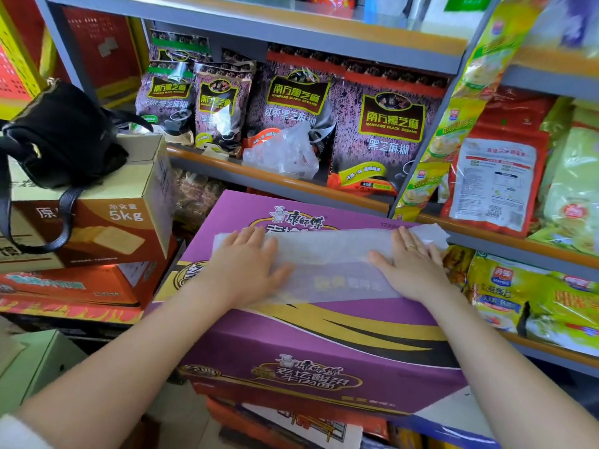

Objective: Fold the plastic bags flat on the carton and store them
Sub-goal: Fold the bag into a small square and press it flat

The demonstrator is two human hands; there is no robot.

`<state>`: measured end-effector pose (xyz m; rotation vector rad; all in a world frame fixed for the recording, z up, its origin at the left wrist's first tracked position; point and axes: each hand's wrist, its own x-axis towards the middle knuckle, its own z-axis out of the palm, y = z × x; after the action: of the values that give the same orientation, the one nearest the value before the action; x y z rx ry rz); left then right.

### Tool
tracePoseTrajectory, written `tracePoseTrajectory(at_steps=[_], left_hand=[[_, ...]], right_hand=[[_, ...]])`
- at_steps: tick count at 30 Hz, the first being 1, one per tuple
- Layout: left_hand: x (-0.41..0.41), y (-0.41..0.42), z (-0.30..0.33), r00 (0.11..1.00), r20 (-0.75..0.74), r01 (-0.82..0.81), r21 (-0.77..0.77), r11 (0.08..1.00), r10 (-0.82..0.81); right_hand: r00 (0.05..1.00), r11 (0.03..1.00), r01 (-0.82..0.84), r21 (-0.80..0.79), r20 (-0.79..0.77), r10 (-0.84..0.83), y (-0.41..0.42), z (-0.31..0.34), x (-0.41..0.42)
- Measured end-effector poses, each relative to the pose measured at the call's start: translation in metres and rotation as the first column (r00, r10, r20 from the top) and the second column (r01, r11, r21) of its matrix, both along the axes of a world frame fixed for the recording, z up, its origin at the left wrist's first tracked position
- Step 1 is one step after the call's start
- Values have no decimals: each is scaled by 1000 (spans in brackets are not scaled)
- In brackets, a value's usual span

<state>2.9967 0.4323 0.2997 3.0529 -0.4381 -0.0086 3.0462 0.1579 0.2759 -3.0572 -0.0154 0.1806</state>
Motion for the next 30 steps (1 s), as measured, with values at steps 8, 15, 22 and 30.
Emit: tracePoseTrajectory(at_steps=[8,15,22,30], left_hand=[[22,-103,-7,966,-6,259,-4,966,-259],[28,-101,-16,913,-59,406,28,913,-404],[42,-51,1,870,-48,470,-216,856,-491],[21,-126,-9,913,102,407,-298,864,-395]], right_hand=[[815,423,318,848,-16,-580,-48,9,31],[866,308,387,869,-228,-446,-66,9,45],[927,385,341,858,-237,-292,-64,25,-8],[936,524,350,777,-269,-228,-88,13,-50]])
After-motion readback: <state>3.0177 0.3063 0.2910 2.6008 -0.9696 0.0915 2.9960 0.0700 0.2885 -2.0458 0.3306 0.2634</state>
